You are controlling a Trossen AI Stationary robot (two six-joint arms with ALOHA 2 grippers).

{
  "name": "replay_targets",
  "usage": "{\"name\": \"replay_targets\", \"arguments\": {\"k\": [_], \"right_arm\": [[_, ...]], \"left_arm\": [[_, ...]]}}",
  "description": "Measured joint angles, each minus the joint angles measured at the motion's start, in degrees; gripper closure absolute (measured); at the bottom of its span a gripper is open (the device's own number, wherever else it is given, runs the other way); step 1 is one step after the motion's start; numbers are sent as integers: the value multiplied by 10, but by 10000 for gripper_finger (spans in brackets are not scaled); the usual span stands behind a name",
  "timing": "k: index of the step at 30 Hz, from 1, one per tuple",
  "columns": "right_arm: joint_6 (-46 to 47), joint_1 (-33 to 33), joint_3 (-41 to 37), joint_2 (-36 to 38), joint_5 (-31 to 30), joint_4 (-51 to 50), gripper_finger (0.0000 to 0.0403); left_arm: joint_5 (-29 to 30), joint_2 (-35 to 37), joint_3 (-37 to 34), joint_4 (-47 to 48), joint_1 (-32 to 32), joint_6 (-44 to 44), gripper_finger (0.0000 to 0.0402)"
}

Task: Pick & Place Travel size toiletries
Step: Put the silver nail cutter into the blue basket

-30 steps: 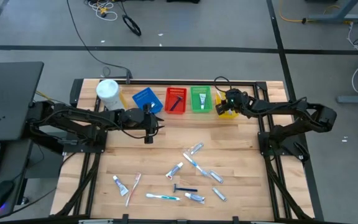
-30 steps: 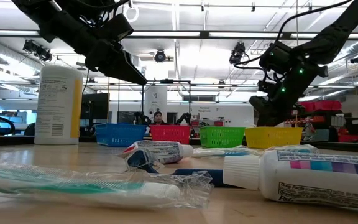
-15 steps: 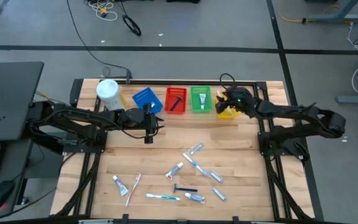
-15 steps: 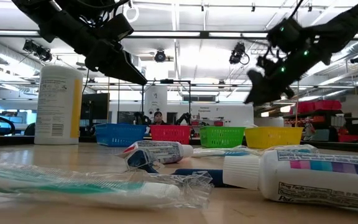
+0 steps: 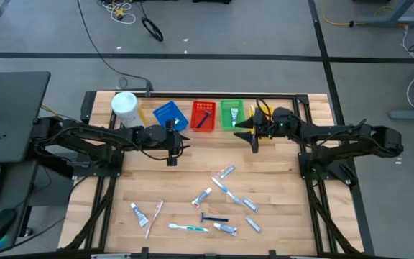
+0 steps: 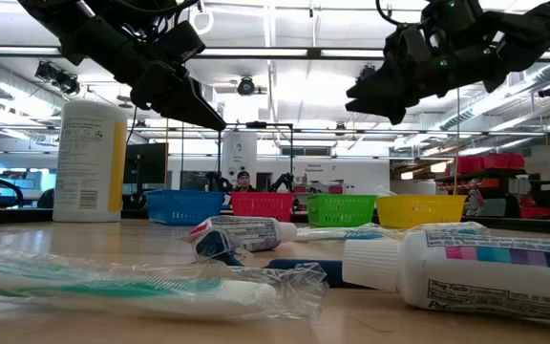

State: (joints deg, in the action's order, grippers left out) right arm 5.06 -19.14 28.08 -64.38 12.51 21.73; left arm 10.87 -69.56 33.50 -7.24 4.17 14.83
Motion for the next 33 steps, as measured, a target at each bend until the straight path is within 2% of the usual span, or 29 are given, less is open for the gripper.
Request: {"name": "replay_targets", "arguments": {"k": [13, 25, 33], "right_arm": [[0, 43, 0, -1, 0, -8, 208], [15, 128, 0, -1, 0, -59, 208], [15, 156, 0, -1, -52, -80, 208]], "left_arm": [[0, 0, 0, 0, 0, 0, 274], [0, 0, 0, 0, 0, 0, 274], [0, 0, 0, -11, 0, 5, 274]]}}
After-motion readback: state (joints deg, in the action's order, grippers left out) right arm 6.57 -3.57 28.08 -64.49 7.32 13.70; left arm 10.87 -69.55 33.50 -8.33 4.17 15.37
